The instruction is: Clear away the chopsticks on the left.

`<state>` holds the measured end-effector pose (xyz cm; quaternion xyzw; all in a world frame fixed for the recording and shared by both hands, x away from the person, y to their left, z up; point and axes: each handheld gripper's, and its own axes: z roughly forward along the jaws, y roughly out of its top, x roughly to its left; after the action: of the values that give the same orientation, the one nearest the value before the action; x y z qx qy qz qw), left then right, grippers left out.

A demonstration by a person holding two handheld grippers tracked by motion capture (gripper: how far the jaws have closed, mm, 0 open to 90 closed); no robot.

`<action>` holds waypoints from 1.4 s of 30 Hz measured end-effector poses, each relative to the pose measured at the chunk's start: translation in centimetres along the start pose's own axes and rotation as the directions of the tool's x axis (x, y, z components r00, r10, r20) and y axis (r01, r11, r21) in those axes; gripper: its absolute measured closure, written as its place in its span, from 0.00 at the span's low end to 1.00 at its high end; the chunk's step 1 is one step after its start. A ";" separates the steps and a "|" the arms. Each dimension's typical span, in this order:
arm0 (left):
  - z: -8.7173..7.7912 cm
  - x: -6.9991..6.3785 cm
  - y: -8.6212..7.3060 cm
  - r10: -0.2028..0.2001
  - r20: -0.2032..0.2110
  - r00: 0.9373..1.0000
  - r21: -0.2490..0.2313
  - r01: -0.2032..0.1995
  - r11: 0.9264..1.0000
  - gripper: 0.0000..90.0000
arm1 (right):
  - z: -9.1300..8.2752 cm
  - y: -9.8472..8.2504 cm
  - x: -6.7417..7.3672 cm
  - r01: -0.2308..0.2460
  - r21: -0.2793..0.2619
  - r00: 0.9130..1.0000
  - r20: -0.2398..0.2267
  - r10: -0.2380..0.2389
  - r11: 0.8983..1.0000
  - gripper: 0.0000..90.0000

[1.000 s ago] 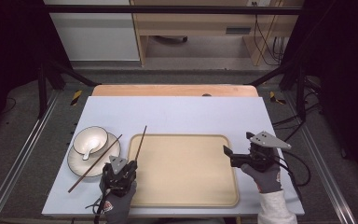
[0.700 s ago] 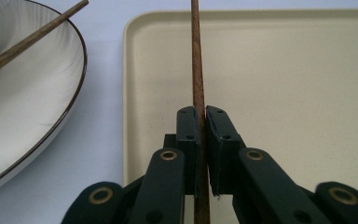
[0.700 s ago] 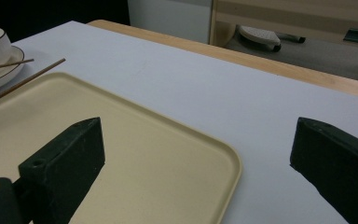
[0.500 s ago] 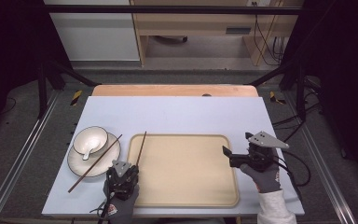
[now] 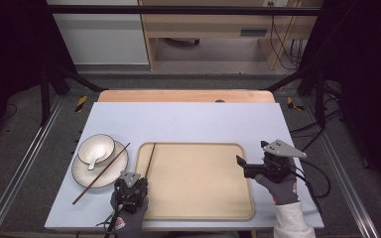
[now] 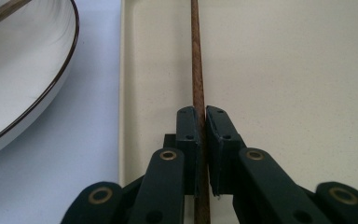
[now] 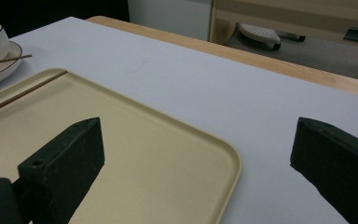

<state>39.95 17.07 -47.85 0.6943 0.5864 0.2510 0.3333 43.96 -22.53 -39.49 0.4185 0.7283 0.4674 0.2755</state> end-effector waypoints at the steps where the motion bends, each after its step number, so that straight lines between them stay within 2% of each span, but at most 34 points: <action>1: 0.0 0.0 0.0 0.006 0.000 1.000 0.004 -0.006 1.000 0.93 | 0.0 0.0 0.0 -0.004 0.002 1.000 -0.002 0.004 1.000 0.03; 8: 0.0 -0.3 0.1 0.020 -0.014 1.000 0.016 -0.020 1.000 0.93 | 0.0 0.0 0.0 0.002 -0.001 1.000 0.000 -0.002 1.000 0.03; 13: 0.0 -0.2 0.2 0.021 0.003 1.000 0.019 -0.021 1.000 0.91 | -0.2 0.1 0.0 -0.003 -0.007 1.000 -0.002 0.003 1.000 0.03; 18: -0.6 0.1 1.0 0.034 0.019 0.999 -0.007 -0.034 0.999 0.88 | -0.4 0.1 -0.1 -0.006 -0.014 1.000 0.000 0.006 1.000 0.03; 21: -1.3 0.4 1.7 0.037 0.052 0.998 -0.037 -0.035 0.999 0.84 | -0.5 0.1 -0.2 -0.004 -0.016 1.000 0.001 0.004 1.000 0.03; 23: -1.8 0.8 2.3 0.053 0.073 0.996 -0.058 -0.049 0.997 0.81 | -0.6 0.1 -0.2 -0.007 -0.021 1.000 0.002 0.007 1.000 0.03; 25: -2.4 1.3 3.0 0.045 0.107 0.993 -0.076 -0.037 0.996 0.77 | -0.7 0.1 -0.2 -0.008 -0.025 1.000 -0.002 0.007 1.000 0.03; 27: -3.0 1.9 3.5 0.064 0.133 0.989 -0.094 -0.052 0.994 0.72 | -0.9 0.2 -0.3 -0.007 -0.027 1.000 -0.001 0.007 1.000 0.03; 30: -3.7 3.0 4.3 0.093 0.202 0.975 -0.109 -0.072 0.991 0.63 | -1.1 0.2 -0.4 -0.014 -0.033 1.000 0.000 0.014 0.999 0.03; 31: -3.9 3.3 4.4 0.113 0.211 0.971 -0.117 -0.090 0.989 0.61 | -1.2 0.2 -0.4 -0.011 -0.035 1.000 0.001 0.011 0.999 0.03; 32: -4.2 3.7 4.6 0.149 0.206 0.967 -0.124 -0.125 0.984 0.60 | -1.2 0.3 -0.4 -0.014 -0.039 1.000 0.002 0.015 0.999 0.03; 33: -4.4 3.9 4.6 0.171 0.196 0.966 -0.132 -0.147 0.980 0.58 | -1.2 0.3 -0.5 -0.014 -0.041 1.000 0.003 0.015 0.999 0.03; 34: -4.7 4.3 4.6 0.193 0.198 0.961 -0.134 -0.168 0.977 0.56 | -1.3 0.3 -0.5 -0.011 -0.039 1.000 0.003 0.012 0.999 0.03; 38: -5.3 5.8 4.4 0.220 0.245 0.944 -0.144 -0.189 0.971 0.48 | -1.2 0.2 -0.6 -0.017 -0.034 1.000 0.005 0.018 0.999 0.03; 42: -5.8 6.8 4.0 0.257 0.266 0.929 -0.166 -0.218 0.962 0.44 | -1.1 0.2 -0.5 -0.014 -0.028 1.000 0.013 0.014 1.000 0.03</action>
<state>39.53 24.39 -41.36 0.7652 0.4257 0.2254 0.4272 43.40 -23.45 -38.88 0.4228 0.7169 0.4767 0.2830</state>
